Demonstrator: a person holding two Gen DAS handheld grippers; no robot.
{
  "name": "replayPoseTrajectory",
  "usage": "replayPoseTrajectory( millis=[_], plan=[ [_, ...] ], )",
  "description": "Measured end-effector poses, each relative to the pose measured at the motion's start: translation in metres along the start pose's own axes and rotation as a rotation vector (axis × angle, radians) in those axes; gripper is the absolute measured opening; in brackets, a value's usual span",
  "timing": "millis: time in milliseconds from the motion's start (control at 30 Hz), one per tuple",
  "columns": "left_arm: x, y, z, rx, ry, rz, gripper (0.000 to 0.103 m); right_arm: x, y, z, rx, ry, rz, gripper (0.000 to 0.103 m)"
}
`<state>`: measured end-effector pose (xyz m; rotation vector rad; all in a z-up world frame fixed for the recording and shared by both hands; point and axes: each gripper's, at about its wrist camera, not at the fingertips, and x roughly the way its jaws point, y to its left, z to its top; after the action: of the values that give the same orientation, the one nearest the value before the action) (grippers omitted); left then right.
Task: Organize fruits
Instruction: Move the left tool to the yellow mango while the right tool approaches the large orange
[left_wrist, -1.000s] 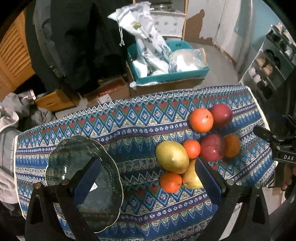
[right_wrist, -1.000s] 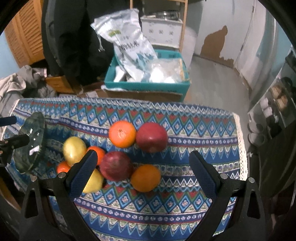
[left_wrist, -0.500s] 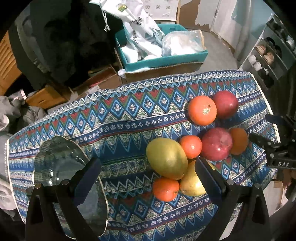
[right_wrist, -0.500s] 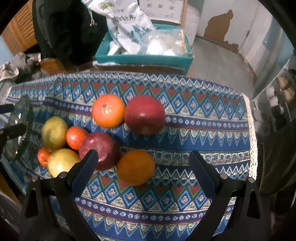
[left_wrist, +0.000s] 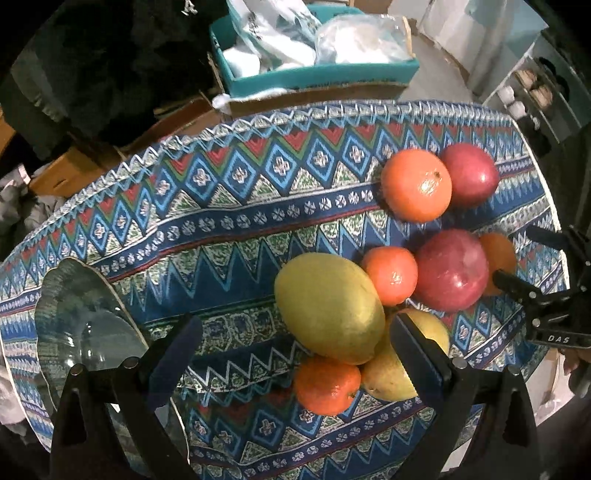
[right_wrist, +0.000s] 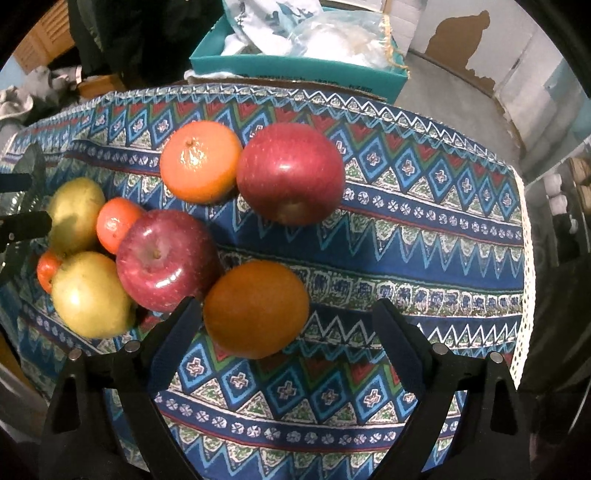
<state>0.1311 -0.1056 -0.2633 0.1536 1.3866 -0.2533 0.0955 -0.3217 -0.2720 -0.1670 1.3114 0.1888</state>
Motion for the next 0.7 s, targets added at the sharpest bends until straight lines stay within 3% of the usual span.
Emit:
replayPoseTrajectory(
  millis=[367, 567, 633, 700],
  plan=[
    [0.029, -0.009, 0.005, -0.005, 0.056, -0.020, 0.101, 0.013, -0.007, 0.003, 0.026, 0.008, 0.045, 0.093],
    [0.041, -0.009, 0.009, -0.019, 0.070, -0.095, 0.086, 0.013, -0.009, 0.004, 0.021, 0.018, 0.070, 0.091],
    [0.040, -0.008, 0.010, -0.024, 0.057, -0.106, 0.086, 0.013, -0.008, 0.003, 0.012, 0.017, 0.077, 0.091],
    [0.040, -0.007, 0.011, -0.024, 0.042, -0.130, 0.077, 0.014, -0.009, 0.003, 0.018, 0.016, 0.087, 0.090]
  ],
)
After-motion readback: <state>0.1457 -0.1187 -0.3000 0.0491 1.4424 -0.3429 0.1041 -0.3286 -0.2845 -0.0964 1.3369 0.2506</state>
